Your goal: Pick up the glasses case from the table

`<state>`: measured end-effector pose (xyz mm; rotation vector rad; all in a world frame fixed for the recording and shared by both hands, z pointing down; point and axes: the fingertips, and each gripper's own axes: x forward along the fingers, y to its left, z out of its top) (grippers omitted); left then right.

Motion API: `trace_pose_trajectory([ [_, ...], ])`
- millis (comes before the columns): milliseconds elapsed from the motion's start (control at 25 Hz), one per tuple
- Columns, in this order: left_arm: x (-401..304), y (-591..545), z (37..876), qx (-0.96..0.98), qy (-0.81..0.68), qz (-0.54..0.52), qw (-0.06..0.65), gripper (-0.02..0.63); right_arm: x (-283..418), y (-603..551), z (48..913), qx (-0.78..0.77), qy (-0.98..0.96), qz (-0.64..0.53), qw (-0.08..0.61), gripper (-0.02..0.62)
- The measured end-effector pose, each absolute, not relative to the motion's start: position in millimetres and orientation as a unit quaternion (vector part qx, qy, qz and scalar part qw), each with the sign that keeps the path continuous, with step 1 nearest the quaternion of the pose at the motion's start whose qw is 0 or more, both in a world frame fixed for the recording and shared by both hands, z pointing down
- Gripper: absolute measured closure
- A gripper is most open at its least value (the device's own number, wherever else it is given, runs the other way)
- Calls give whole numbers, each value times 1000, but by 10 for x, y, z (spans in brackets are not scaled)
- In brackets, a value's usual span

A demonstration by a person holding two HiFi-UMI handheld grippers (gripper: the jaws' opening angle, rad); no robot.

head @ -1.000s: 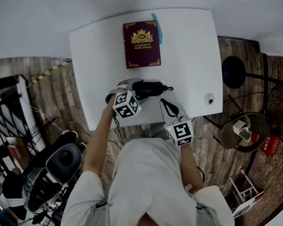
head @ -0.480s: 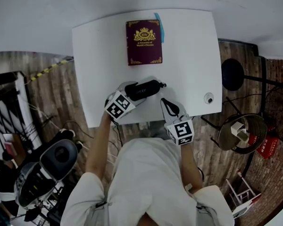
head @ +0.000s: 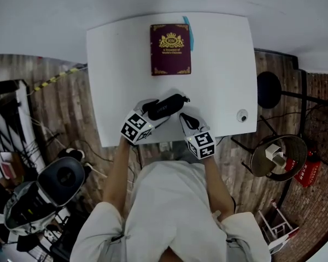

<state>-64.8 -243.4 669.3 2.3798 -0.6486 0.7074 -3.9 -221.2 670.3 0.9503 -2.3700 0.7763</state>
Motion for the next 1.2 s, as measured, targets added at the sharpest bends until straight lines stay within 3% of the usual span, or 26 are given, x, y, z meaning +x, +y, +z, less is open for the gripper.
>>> trace_pose_trajectory([
  [160, -631, -2387, 6679, 891, -247, 246, 290, 272, -170, -2273, 6926, 335, -863, 301, 231, 591],
  [400, -709, -2423, 6455, 899, -268, 196, 286, 275, -286, -2386, 6646, 324, -883, 292, 174, 591],
  [1200, -766, -2192, 4540, 938, -322, 73, 101, 282, -328, -2259, 4639, 332, -931, 138, 55, 592],
])
